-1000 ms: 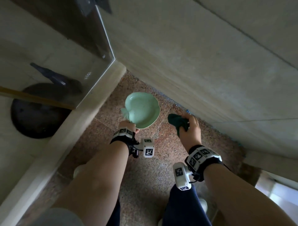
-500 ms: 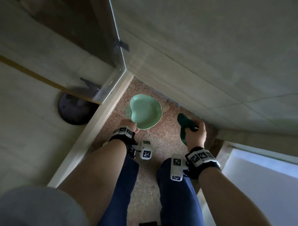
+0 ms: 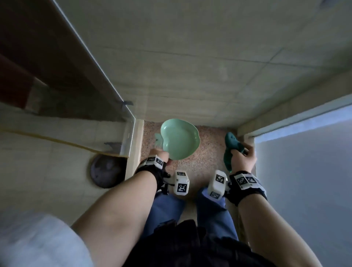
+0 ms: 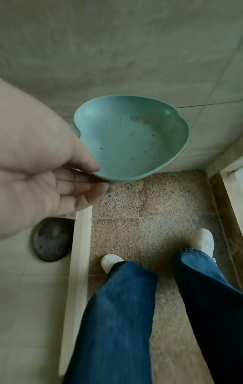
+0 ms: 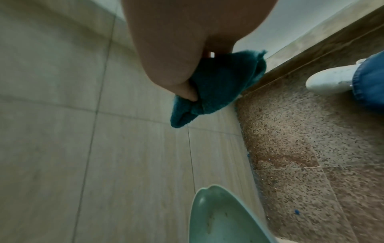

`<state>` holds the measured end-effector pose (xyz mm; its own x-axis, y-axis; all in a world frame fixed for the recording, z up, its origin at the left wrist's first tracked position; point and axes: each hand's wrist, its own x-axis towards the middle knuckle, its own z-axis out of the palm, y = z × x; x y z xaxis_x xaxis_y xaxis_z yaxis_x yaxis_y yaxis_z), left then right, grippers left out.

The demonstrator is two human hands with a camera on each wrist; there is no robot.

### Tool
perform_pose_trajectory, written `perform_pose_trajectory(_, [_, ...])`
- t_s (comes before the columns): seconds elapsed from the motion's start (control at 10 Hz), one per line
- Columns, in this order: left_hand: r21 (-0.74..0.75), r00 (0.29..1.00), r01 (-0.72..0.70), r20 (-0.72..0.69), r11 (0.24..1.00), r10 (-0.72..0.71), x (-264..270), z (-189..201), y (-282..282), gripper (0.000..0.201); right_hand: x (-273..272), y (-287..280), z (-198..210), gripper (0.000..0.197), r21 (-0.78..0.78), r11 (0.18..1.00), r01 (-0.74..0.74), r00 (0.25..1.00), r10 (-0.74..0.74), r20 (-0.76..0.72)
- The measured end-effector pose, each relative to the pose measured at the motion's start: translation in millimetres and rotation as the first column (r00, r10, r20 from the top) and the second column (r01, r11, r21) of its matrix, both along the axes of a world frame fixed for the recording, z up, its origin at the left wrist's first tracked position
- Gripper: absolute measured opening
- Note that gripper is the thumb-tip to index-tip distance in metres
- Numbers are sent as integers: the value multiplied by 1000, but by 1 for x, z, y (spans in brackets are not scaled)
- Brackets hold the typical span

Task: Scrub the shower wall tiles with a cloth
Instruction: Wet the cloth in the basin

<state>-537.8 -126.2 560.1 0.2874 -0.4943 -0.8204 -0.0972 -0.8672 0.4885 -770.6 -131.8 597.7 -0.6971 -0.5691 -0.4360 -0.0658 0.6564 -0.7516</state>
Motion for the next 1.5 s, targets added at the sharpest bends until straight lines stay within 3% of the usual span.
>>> perform_pose_trajectory(0.1, [-1, 989, 146, 25, 989, -146, -6, 22, 3, 14, -11, 28, 18, 34, -10, 990, 142, 989, -141, 31])
perform_pose_trajectory(0.2, [-7, 969, 244, 32, 970, -244, -19, 30, 10, 22, -24, 58, 33, 32, -27, 966, 259, 965, -258, 43])
perform_pose_trajectory(0.5, [9, 923, 384, -29, 923, -384, -81, 37, 65, 26, -70, 185, 50, 45, -29, 879, 476, 875, -470, 116])
perform_pose_trajectory(0.7, [44, 806, 586, -134, 809, -576, -143, 60, 136, 29, -96, 309, 66, 40, 1, 714, 700, 700, -687, 197])
perform_pose_trajectory(0.8, [50, 703, 708, -145, 704, -696, -176, 73, 174, 29, -110, 366, 69, 36, 11, 629, 777, 610, -758, 229])
perform_pose_trajectory(0.9, [59, 560, 828, -129, 557, -818, -204, 71, 203, 28, -116, 414, 77, 16, 30, 499, 866, 465, -826, 318])
perform_pose_trajectory(1.0, [63, 365, 931, -110, 360, -925, -239, 79, 228, 27, -119, 456, 77, 38, 37, 360, 932, 328, -885, 331])
perform_pose_trajectory(1.1, [76, 157, 986, -91, 150, -983, -272, 76, 240, 26, -112, 489, 86, 17, 42, 67, 997, 44, -911, 411])
perform_pose_trajectory(1.2, [41, -58, 997, -121, -63, -991, -307, 72, 256, 24, -97, 514, 89, 35, 28, -112, 993, -112, -868, 484])
perform_pose_trajectory(1.3, [4, -303, 952, -100, -305, -948, -336, 78, 281, 32, -73, 533, 96, 31, 13, -282, 959, -238, -782, 575])
perform_pose_trajectory(1.4, [-3, -572, 820, -12, -572, -820, -362, 87, 309, 39, -50, 556, 94, 20, 13, -445, 895, -379, -746, 547])
perform_pose_trajectory(1.5, [68, -841, 535, 133, -842, -524, -385, 94, 336, 28, -23, 581, 90, 17, -9, -585, 811, -481, -675, 560])
